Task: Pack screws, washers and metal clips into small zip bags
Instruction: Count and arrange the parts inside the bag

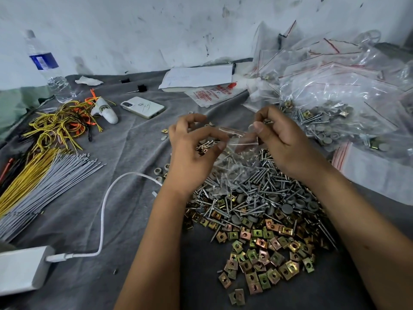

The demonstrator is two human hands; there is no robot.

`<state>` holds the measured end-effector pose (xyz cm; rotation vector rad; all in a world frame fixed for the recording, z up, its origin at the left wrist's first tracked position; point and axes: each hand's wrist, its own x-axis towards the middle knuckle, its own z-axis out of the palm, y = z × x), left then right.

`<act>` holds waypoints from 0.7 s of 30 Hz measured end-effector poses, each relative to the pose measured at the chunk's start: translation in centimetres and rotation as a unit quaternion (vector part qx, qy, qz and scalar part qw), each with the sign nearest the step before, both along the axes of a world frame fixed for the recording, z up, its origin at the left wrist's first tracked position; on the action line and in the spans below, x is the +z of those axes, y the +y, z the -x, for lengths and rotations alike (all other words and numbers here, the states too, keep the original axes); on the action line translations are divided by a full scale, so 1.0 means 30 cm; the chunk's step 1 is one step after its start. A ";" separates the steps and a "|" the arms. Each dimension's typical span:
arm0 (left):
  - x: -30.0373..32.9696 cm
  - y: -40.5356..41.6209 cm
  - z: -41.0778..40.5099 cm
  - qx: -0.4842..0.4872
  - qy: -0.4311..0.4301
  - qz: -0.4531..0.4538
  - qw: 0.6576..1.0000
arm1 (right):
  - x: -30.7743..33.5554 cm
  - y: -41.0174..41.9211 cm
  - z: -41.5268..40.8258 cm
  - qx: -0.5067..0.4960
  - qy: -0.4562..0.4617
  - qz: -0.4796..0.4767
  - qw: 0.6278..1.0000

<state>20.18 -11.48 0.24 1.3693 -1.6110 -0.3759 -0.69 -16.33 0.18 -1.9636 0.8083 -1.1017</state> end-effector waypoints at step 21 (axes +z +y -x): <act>-0.004 -0.009 -0.001 -0.014 0.038 -0.022 0.999 | -0.008 -0.028 0.024 -0.071 -0.053 0.048 0.995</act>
